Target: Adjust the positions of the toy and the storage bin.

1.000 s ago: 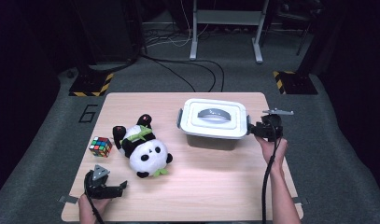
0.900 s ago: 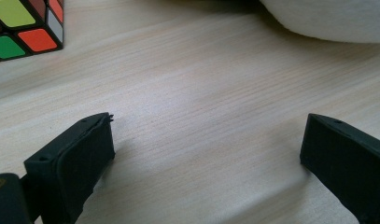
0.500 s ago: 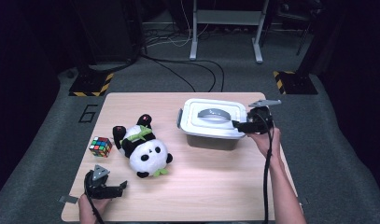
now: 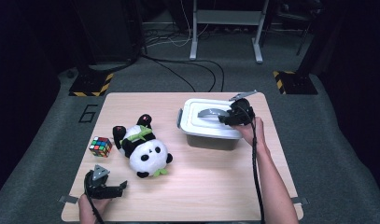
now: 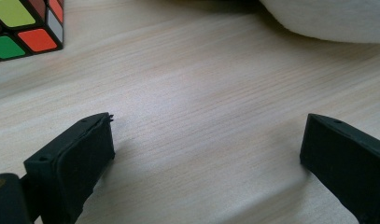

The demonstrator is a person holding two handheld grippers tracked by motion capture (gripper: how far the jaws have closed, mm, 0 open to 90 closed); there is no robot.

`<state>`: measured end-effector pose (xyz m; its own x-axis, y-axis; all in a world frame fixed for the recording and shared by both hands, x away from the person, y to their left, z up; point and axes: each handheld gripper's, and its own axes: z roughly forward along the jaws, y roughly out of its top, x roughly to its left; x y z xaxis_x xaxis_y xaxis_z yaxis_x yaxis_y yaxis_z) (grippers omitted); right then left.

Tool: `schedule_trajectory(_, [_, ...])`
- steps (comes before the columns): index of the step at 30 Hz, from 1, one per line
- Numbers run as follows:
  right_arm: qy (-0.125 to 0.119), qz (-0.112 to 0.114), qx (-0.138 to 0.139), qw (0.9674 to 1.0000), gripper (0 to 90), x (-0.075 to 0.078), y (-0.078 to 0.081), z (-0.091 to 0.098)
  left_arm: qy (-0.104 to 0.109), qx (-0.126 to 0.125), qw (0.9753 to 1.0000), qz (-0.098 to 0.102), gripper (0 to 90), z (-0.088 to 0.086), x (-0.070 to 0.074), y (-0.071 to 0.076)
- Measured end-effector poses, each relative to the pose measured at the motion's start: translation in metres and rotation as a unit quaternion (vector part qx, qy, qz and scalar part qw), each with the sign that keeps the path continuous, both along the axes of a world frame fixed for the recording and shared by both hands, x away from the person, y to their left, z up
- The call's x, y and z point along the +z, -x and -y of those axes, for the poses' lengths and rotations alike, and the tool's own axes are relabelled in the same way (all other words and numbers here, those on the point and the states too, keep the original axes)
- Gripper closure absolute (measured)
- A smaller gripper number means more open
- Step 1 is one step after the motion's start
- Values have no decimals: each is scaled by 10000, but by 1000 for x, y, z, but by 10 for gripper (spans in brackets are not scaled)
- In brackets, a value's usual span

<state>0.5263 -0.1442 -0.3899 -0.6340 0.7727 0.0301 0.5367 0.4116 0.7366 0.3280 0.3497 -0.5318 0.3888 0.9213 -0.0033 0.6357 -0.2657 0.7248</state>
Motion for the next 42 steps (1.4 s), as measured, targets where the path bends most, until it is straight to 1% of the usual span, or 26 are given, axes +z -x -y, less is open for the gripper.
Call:
schedule_trajectory(2, [3,-33,-40,10000,492,0,1,0,5,3,10000,0,28,0,0,0])
schedule_trajectory(5, [54,26,-35,10000,508,0,5,-1,3,2,10000,0,28,0,0,0])
schedule_trajectory(7, [15,-1,-78,10000,515,0,8,-2,2,1,10000,0,28,0,0,0])
schedule_trajectory(10, [18,20,-65,10000,526,0,12,-2,0,-1,10000,0,29,0,0,0])
schedule_trajectory(13, [50,22,-113,9999,534,0,16,-5,-1,1,10000,1,28,0,0,0])
schedule_trajectory(18, [24,37,-168,9998,547,-1,23,-8,0,-1,10000,0,29,0,0,0])
schedule_trajectory(19, [16,11,-221,9998,551,-1,26,-9,2,1,10000,2,28,0,0,0])
schedule_trajectory(24, [29,52,-273,9996,556,-1,32,-11,-2,-2,10000,0,28,0,0,0])
schedule_trajectory(26, [56,10,-195,9998,560,0,33,-11,-1,-3,10000,0,28,0,0,0])
schedule_trajectory(27, [63,23,-70,10000,556,1,31,-10,0,0,10000,0,29,0,0,0])
schedule_trajectory(30, [121,-4,-5,9999,536,3,29,-11,1,1,10000,1,28,0,0,0])
schedule_trajectory(31, [163,22,71,9998,518,6,27,-13,1,0,10000,0,28,0,0,0])
schedule_trajectory(32, [233,71,157,9996,513,10,25,-20,-1,-3,10000,0,28,0,0,0])
schedule_trajectory(33, [260,93,229,9994,514,12,23,-21,-2,-5,10000,0,29,0,0,0])
schedule_trajectory(34, [261,107,242,9993,516,13,22,-24,-2,-4,10000,0,29,0,0,0])
schedule_trajectory(35, [323,124,289,9990,519,15,20,-28,0,-4,10000,-1,29,0,0,0])
schedule_trajectory(36, [323,124,289,9990,519,15,20,-28,0,-4,10000,-1,29,0,0,0])
schedule_trajectory(37, [393,184,392,9983,529,16,17,-32,1,0,10000,-1,29,0,0,0])
schedule_trajectory(40, [440,191,500,9976,548,17,13,-36,0,-3,10000,0,29,0,0,0])
schedule_trajectory(42, [432,198,507,9976,556,17,13,-36,-1,-4,10000,-2,29,0,0,0])
